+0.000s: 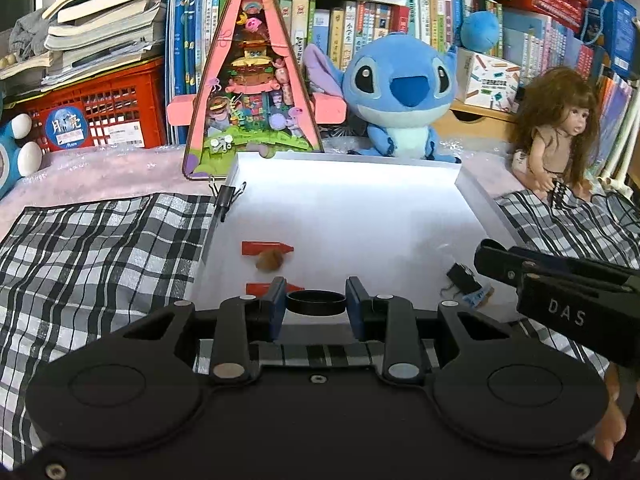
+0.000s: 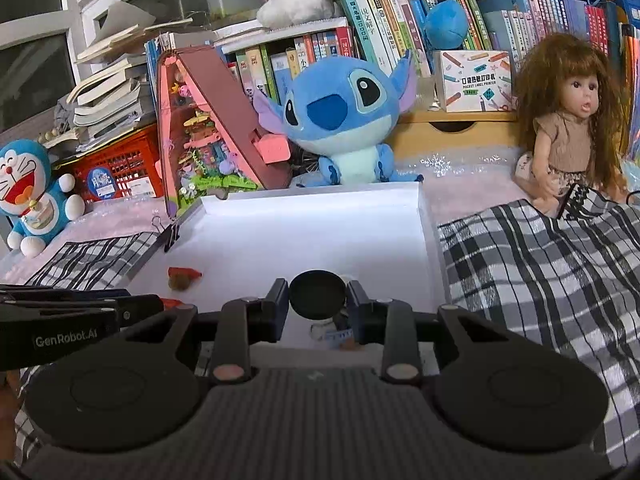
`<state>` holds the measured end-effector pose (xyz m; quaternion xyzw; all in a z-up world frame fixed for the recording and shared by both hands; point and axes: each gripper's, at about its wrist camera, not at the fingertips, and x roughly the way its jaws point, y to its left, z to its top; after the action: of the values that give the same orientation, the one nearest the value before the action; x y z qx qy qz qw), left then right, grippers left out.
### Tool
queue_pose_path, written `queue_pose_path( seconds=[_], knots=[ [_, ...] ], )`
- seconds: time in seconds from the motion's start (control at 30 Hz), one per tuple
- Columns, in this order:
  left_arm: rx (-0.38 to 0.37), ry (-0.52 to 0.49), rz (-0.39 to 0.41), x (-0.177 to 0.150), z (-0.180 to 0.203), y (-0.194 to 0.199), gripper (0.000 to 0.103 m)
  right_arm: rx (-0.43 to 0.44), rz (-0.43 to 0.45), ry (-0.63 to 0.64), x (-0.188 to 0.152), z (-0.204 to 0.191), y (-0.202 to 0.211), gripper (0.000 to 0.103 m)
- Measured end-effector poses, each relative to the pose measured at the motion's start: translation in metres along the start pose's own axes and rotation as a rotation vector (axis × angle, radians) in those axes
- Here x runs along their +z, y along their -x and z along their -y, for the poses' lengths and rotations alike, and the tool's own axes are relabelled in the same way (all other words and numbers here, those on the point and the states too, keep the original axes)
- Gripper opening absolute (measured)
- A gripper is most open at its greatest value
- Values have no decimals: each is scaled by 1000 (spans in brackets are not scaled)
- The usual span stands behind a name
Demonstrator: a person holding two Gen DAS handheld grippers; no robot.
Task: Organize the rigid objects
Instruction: 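Carry the black discs over the white box with both tools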
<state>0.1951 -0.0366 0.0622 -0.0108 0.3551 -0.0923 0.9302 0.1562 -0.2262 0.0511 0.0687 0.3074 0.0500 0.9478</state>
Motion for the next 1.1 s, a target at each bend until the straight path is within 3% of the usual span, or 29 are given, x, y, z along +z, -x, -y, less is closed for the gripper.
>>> queue_pose_path(
  seconds=[0.23, 0.63, 1.1],
  knots=[
    [-11, 55, -71, 20, -7, -23, 30, 3, -40, -40, 10, 6, -13, 36],
    [24, 41, -87, 55, -12, -70, 30, -14, -122, -91, 33, 21, -48, 36],
    [82, 48, -116, 54, -19, -111, 30, -56, -173, -95, 33, 23, -93, 36]
  ],
)
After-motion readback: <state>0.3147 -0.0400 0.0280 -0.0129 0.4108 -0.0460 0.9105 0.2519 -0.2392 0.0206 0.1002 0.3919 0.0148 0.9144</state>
